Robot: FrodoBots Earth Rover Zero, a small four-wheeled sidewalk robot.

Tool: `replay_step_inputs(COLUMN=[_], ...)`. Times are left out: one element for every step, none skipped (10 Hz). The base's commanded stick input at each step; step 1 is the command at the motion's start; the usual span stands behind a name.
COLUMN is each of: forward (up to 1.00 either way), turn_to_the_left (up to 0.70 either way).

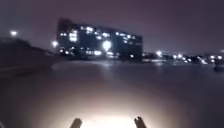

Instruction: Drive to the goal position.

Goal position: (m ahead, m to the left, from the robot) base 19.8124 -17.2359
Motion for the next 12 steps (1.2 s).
replay_step_inputs(forward=[1.00, 1.00, 1.00, 1.00, 1.00, 1.00, 1.00, 1.00, 1.00, 1.00, 1.00, 1.00], turn_to_the_left=[-0.40, -0.40, -0.25, -0.04, 0.00, 0.00, 0.00, 0.00, 0.00, 0.00, 0.00, 0.00])
